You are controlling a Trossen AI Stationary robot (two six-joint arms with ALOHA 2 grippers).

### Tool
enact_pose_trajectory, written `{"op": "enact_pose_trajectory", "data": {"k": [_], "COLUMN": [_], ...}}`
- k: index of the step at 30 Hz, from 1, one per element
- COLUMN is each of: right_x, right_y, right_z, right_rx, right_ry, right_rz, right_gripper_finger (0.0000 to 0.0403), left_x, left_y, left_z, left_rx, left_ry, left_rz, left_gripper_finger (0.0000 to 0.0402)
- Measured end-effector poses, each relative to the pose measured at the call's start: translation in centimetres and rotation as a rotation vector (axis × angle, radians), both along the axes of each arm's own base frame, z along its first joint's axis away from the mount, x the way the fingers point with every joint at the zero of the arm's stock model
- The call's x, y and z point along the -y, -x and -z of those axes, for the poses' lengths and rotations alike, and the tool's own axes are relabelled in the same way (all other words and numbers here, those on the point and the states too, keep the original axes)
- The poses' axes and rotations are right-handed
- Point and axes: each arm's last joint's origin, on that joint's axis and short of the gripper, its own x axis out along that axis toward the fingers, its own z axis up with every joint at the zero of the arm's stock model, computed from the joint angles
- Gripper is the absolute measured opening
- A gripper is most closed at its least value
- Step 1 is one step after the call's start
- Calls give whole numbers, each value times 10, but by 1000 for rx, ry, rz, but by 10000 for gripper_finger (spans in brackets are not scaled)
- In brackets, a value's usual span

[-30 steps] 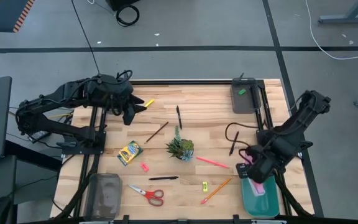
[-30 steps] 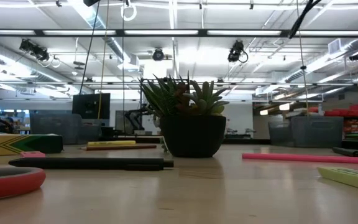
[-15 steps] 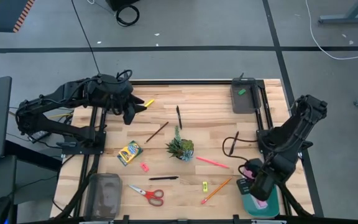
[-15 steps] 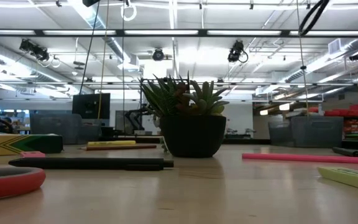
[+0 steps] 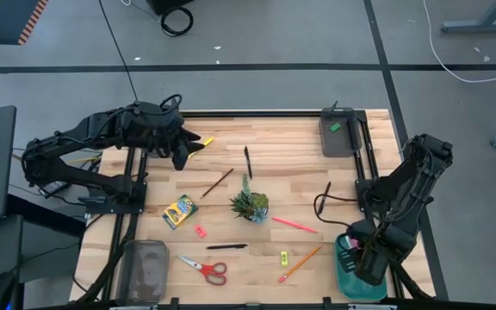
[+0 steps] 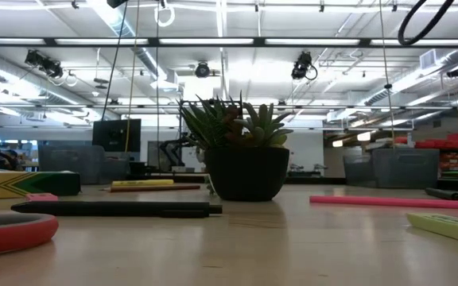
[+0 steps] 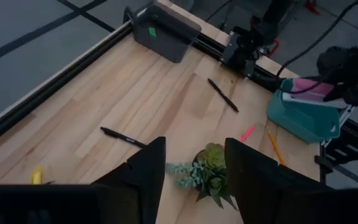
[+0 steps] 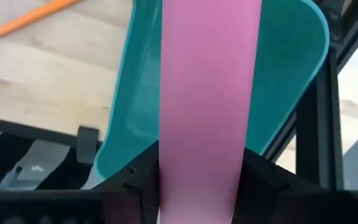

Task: Sort crayons/erasers/pens/pencils in bins
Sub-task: Put the pink stapler into the green bin

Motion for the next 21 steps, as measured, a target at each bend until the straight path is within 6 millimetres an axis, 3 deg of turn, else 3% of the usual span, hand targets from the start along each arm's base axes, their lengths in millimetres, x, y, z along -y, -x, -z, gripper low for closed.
{"op": "enact_pose_trajectory", "data": {"k": [10, 21], "right_x": [-24, -37], "right_y": [-16, -22], "right_z": [33, 66], "right_rx": [-13, -62], "right_ry": [27, 130], "right_rz": [-1, -3], "right_gripper_finger": [163, 163], "left_x": [0, 0], "left_y": [-1, -1], "left_z": [-2, -2], "left_rx": [37, 47], "left_ry": [31, 63], "left_rz": [-26, -46], "left_gripper_finger": [172, 173]}}
